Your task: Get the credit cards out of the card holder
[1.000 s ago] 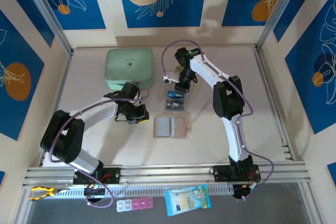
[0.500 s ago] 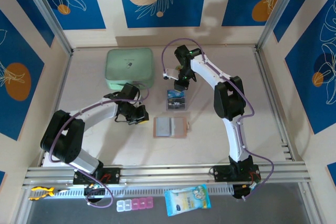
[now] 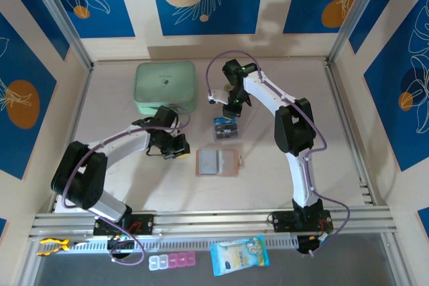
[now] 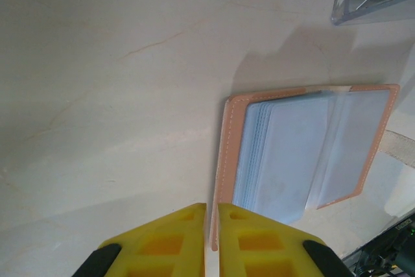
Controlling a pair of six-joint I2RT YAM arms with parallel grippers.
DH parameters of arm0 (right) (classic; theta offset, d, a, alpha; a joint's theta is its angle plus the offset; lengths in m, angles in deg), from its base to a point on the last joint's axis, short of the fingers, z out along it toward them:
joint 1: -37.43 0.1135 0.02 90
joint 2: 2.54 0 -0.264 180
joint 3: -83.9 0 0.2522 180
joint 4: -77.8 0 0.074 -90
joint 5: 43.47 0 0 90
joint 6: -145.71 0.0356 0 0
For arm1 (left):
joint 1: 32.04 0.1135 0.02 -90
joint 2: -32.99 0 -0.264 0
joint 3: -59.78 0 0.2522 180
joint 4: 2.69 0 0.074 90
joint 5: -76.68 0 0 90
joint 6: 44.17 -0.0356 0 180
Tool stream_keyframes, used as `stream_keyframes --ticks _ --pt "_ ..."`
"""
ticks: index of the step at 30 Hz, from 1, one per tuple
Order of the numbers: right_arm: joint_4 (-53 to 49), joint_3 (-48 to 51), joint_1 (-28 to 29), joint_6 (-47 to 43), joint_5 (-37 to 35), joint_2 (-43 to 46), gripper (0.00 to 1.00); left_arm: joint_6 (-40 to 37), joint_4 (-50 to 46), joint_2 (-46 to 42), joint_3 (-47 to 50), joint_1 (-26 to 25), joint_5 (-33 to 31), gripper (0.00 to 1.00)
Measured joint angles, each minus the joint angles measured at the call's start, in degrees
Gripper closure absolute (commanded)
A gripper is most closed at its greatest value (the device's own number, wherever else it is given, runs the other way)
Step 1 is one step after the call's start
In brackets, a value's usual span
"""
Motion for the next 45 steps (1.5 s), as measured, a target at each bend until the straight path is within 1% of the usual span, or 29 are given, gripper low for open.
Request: stream_keyframes --ticks 1,4,7,11,15,20,25,33,38,45 --pt "-0.57 0.00 0.00 0.15 0.39 0.17 0.88 0.00 0.00 0.00 0.00 0.00 0.07 0.88" --pt "-1.79 0.11 -0.02 1.18 1.05 0.44 0.82 0.02 0.00 0.00 0.00 0.00 0.31 0.88" --pt "-1.22 1.62 -0.13 3.13 1.03 1.14 0.80 0.11 0.00 0.00 0.00 0.00 0.70 0.88" --pt "0.92 3.93 -0.74 7.15 0.61 2.58 0.78 0.13 0.02 0.00 0.00 0.00 1.11 0.88" --pt "4.55 7.61 -1.97 11.17 -0.11 6.03 0.76 0.13 0.13 0.00 0.00 0.00 1.25 0.88" --pt "8.66 10.29 -3.32 15.87 -2.16 9.68 0.76 0.13 0.52 0.00 0.00 0.00 1.33 0.88" --pt "11.96 12.20 -4.28 21.05 -4.37 10.14 0.76 0.15 0.66 0.00 0.00 0.00 1.36 0.88" --pt "13.77 21.77 -6.25 27.56 -6.73 10.78 0.75 0.15 1.01 0.00 0.35 0.00 1.49 0.88" --pt "14.40 27.34 -6.62 29.92 -5.66 13.70 0.75 0.17 1.14 0.00 0.81 0.00 1.70 0.88" --pt "17.03 31.67 -4.59 32.28 -1.84 17.11 0.76 0.17 1.42 0.00 0.98 -0.02 1.97 0.88"
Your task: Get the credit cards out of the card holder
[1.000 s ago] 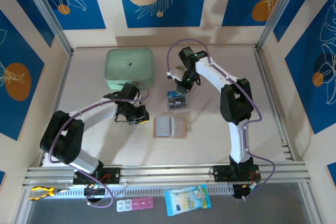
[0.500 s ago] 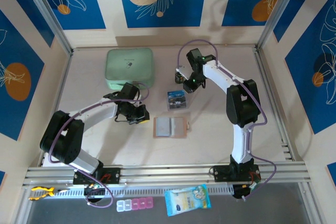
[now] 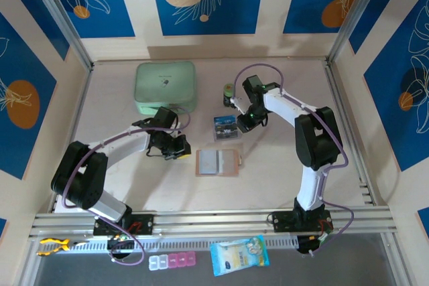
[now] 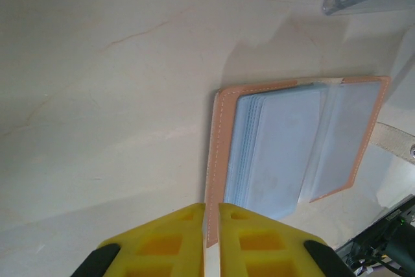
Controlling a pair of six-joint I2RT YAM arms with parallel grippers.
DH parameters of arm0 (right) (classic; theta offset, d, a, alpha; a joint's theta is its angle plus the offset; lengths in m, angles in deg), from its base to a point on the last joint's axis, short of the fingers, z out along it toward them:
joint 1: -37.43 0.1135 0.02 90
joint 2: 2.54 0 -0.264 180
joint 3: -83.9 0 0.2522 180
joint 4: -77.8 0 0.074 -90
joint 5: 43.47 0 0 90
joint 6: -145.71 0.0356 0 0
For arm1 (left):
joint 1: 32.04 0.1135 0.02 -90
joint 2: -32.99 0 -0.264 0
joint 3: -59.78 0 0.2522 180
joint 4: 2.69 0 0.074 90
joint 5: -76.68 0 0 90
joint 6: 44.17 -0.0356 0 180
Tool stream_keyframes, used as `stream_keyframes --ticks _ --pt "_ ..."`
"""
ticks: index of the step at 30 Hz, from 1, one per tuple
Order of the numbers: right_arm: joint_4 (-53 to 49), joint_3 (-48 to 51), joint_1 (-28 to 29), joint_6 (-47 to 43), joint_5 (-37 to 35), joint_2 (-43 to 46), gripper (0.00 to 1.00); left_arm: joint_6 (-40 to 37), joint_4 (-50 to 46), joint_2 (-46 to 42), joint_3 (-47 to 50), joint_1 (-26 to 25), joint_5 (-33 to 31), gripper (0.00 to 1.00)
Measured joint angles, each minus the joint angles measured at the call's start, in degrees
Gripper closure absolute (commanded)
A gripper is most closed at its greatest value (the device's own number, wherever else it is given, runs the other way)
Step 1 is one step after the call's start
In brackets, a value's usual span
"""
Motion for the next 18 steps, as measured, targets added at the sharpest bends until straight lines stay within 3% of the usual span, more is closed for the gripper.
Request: stream_keyframes --ticks 12,18 --pt "4.98 5.64 0.94 3.67 3.96 1.62 0.76 0.68 1.40 0.00 0.72 -1.95 0.42 0.87" --pt "7.23 9.05 1.16 8.76 3.52 8.57 0.76 1.55 2.69 0.37 0.63 -3.34 0.83 0.88"
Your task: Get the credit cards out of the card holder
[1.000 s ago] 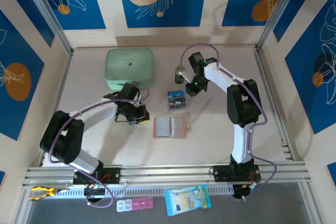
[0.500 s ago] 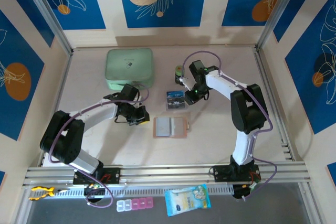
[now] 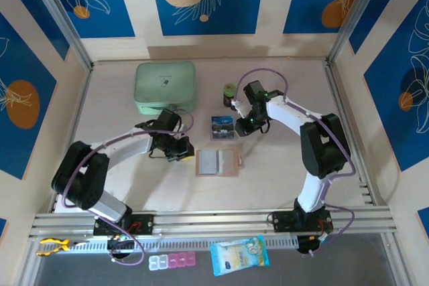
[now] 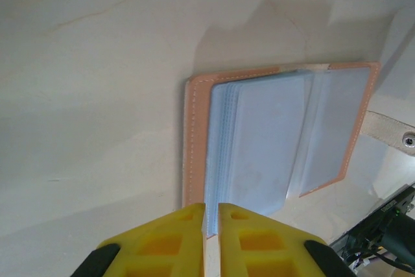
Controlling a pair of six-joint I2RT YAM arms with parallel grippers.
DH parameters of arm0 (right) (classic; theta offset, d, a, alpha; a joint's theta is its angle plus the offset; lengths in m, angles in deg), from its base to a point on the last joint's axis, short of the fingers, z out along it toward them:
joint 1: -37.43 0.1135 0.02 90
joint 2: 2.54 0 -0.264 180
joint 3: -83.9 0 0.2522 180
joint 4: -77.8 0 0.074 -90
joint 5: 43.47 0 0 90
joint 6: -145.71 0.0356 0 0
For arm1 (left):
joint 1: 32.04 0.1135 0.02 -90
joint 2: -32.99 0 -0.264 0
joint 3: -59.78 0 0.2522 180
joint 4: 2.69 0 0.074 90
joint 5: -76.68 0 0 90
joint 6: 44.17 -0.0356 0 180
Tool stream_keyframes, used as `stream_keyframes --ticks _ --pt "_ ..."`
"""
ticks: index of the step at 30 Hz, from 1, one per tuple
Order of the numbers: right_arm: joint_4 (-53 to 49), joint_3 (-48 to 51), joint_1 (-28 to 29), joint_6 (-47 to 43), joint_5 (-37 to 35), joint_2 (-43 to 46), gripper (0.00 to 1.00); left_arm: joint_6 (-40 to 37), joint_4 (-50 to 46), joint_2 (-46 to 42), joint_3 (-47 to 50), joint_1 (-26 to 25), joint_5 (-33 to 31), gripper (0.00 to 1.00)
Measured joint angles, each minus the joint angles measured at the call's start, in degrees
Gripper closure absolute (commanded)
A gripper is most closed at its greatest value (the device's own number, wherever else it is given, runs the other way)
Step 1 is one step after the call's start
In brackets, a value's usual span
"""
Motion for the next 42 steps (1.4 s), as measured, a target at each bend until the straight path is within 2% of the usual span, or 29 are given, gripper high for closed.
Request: stream_keyframes --ticks 9,18,20,23,26,30,35,42 --pt "5.62 8.70 3.76 17.84 1.44 12.55 0.81 0.50 1.75 3.34 -0.68 -3.54 0.04 0.91" --pt "10.49 15.39 10.51 37.68 5.01 15.96 0.85 1.36 3.85 4.70 0.42 -4.17 -0.68 0.94" --pt "12.39 16.92 11.32 42.01 6.58 15.96 0.84 1.46 4.35 5.42 0.98 -4.44 -0.66 0.95" --pt "15.21 19.08 12.61 47.19 8.37 15.74 0.74 1.46 4.68 6.03 1.62 -4.81 -0.70 0.95" --pt "17.92 20.13 14.23 50.56 9.64 14.95 0.63 1.46 5.35 6.10 2.29 -4.92 -0.79 0.95" --pt "21.84 20.24 16.09 53.40 11.06 12.83 0.61 1.46 5.99 6.10 2.60 -4.92 -0.90 0.95" --pt "25.20 20.13 17.77 55.34 12.04 8.15 0.69 1.44 6.10 6.10 2.64 -4.94 -1.07 0.96" --pt "27.32 18.97 18.82 56.65 12.55 3.08 0.72 1.25 6.05 6.10 2.64 -4.98 -1.18 0.96"
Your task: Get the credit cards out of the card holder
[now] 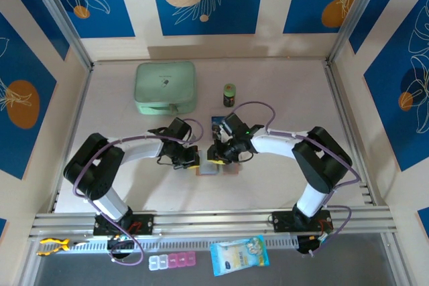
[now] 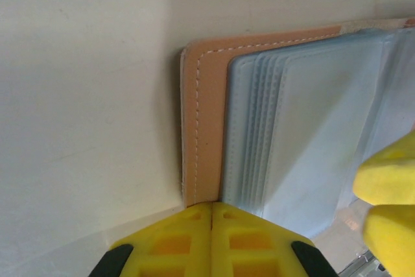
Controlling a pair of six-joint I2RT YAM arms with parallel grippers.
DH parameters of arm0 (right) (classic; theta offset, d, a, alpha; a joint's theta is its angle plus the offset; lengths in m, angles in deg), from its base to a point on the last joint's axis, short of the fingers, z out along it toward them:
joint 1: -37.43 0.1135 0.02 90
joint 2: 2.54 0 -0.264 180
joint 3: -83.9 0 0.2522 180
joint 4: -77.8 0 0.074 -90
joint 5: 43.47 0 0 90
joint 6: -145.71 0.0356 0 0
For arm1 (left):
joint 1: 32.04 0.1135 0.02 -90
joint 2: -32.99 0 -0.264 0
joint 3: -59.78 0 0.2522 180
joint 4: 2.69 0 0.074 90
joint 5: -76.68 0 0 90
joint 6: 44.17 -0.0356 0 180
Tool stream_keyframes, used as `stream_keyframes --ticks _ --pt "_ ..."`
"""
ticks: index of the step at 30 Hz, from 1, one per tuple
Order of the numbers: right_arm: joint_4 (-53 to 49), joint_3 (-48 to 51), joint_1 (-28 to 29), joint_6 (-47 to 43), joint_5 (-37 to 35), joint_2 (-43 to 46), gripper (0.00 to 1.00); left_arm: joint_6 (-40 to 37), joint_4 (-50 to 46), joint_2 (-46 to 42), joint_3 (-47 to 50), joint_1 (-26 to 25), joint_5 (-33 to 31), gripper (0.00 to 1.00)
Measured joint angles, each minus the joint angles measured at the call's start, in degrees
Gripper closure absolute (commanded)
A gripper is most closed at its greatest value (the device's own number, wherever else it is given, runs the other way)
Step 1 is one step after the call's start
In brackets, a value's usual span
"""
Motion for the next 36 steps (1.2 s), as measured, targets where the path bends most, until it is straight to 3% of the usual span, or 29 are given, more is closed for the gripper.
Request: stream_keyframes --ticks 36 --pt "-5.11 -1.62 -1.07 -1.16 -3.69 -1.46 0.73 -1.09 -0.37 0.13 -0.22 -0.09 -0.35 0.96"
